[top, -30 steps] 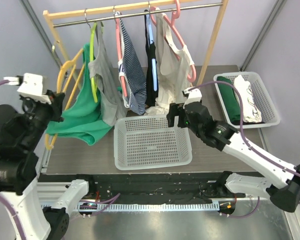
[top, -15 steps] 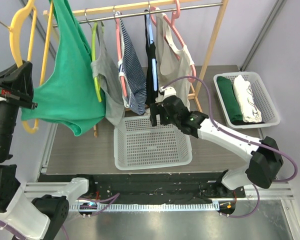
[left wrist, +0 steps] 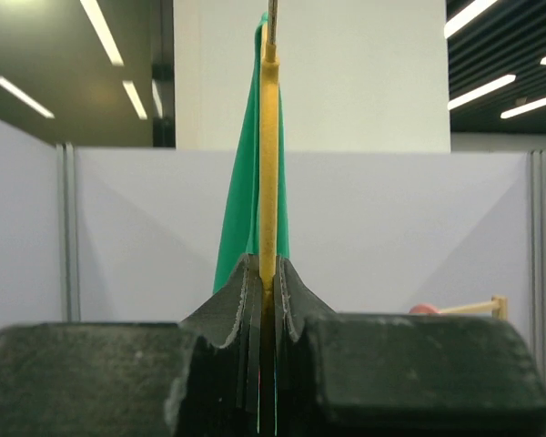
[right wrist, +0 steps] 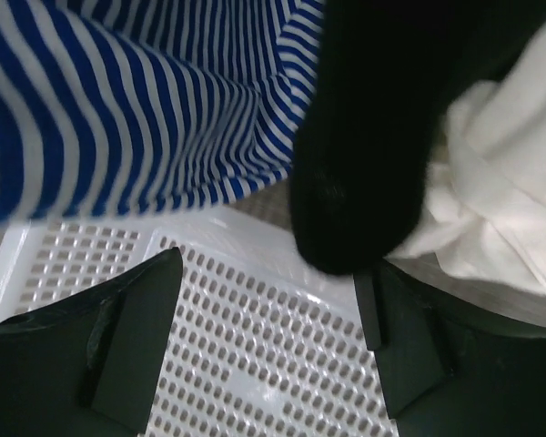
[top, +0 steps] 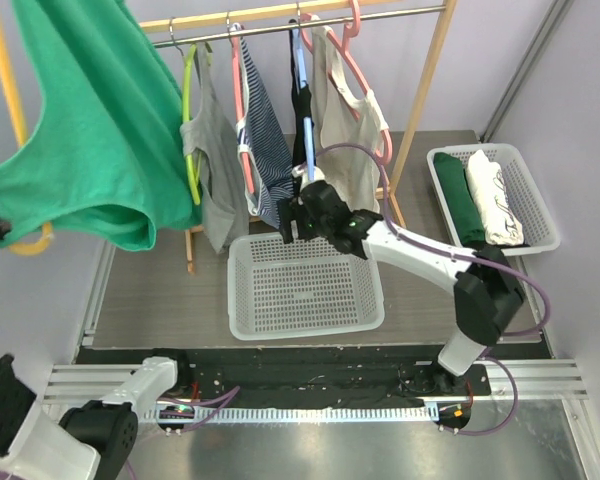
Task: Remove the tank top from the hanger
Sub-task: Move the clothesline to the corner of the board.
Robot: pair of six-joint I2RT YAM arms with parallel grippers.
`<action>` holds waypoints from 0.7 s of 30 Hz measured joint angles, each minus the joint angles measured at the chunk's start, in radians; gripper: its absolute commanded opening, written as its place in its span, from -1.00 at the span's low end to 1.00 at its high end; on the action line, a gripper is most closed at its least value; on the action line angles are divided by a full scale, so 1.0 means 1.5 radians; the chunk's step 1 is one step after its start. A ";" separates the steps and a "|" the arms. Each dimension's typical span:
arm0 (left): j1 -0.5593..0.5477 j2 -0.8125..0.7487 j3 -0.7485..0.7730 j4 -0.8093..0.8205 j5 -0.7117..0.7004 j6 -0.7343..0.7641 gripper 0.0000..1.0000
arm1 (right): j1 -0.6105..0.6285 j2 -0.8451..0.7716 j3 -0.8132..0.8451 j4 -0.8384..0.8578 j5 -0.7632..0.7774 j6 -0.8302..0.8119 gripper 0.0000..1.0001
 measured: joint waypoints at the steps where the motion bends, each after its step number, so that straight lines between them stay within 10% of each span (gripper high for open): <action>1: 0.000 -0.004 0.014 0.009 0.000 -0.001 -1.00 | 0.000 0.023 0.020 -0.003 -0.001 0.000 0.65; 11: 0.000 -0.022 0.066 0.076 0.014 -0.002 -1.00 | -0.030 0.188 0.142 -0.005 -0.043 0.022 0.15; 21: 0.000 -0.022 0.066 0.058 0.020 0.007 -1.00 | -0.080 0.373 0.287 -0.051 -0.121 0.038 0.07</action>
